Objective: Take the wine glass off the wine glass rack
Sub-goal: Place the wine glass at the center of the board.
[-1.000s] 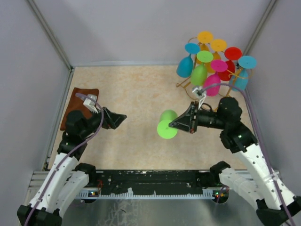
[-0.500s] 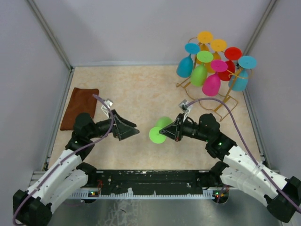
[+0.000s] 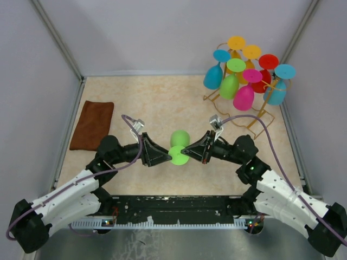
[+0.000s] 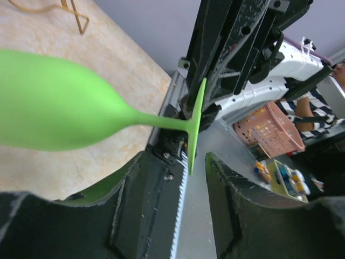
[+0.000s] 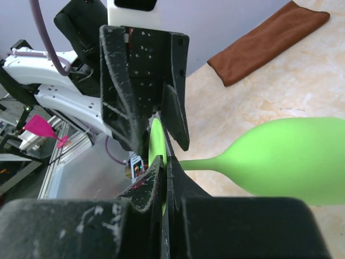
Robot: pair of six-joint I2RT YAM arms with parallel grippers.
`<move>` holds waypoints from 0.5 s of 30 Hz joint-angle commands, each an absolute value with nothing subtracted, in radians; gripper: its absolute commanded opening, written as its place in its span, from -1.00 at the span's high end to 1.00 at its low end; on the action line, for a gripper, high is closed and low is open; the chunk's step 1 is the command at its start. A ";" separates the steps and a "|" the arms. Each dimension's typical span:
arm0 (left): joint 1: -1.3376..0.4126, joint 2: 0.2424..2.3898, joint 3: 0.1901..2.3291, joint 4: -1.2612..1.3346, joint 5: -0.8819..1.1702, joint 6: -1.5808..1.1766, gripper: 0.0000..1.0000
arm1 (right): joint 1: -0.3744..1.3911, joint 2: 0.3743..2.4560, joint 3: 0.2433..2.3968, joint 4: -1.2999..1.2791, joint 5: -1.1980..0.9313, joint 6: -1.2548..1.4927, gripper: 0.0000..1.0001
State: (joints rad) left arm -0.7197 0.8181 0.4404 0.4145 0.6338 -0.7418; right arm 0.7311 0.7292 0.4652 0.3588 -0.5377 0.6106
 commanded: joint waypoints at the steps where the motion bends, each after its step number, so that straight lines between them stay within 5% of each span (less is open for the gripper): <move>1: -0.733 0.824 0.438 0.510 0.575 -0.742 0.07 | 0.738 0.728 0.491 0.429 -0.582 0.604 1.00; 11: -0.753 0.870 0.457 0.563 0.659 -0.734 1.00 | 0.738 0.755 0.505 0.420 -0.631 0.600 1.00; 15: -0.755 0.850 0.458 0.527 0.663 -0.696 1.00 | 0.738 0.746 0.505 0.398 -0.643 0.585 0.98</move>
State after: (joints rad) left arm -0.7437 0.8623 0.4397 0.5224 0.6369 -0.7349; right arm 0.7300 0.7574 0.4652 0.3508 -0.5999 0.6052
